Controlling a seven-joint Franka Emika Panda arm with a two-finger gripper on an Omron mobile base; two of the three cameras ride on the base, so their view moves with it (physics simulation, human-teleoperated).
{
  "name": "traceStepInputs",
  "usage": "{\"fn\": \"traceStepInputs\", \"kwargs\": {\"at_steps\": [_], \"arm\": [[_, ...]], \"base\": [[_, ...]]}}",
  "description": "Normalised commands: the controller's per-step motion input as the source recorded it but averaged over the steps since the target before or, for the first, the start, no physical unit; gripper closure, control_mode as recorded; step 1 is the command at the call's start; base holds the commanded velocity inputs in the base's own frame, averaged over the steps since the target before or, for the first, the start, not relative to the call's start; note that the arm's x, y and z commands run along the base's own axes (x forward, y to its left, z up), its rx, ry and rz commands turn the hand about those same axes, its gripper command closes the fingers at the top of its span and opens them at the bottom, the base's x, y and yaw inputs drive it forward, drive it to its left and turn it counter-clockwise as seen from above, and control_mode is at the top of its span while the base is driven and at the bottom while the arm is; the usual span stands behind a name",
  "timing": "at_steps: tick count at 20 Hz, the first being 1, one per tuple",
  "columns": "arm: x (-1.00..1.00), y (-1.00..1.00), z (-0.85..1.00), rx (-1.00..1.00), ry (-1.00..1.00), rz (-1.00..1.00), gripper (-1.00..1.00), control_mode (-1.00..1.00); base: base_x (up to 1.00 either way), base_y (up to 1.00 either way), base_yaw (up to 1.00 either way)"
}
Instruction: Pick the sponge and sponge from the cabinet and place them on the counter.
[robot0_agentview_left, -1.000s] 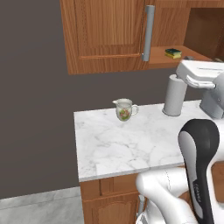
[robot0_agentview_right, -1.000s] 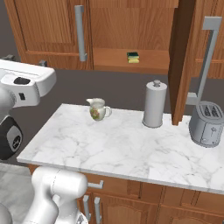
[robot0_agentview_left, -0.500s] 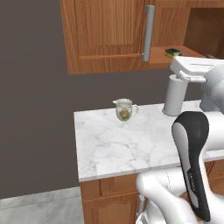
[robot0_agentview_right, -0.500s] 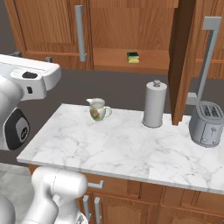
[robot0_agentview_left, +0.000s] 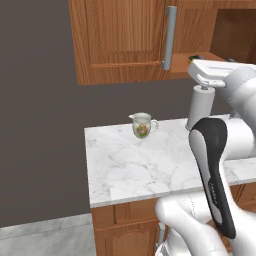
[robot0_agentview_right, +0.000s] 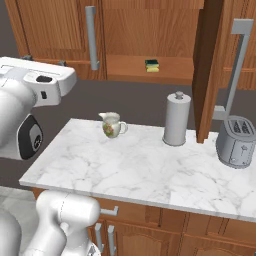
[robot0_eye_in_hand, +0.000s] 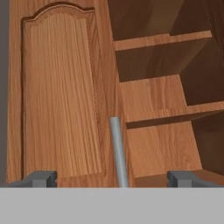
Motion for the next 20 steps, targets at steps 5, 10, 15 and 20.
{"fn": "traceStepInputs", "kwargs": {"at_steps": [5, 10, 15, 20], "arm": [[0.31, 0.0, 0.0, 0.0, 0.0, 0.01, -1.0, -1.0], [0.3, 0.0, 0.0, 0.0, 0.0, 0.01, -1.0, -1.0], [0.22, 0.0, 0.0, 0.0, 0.0, 0.0, -1.0, -1.0], [0.22, 0.0, 0.0, 0.0, 0.0, 0.0, -1.0, -1.0]], "base": [[0.0, 0.0, 0.0], [0.0, 0.0, 0.0], [0.0, 0.0, 0.0], [0.0, 0.0, 0.0]]}}
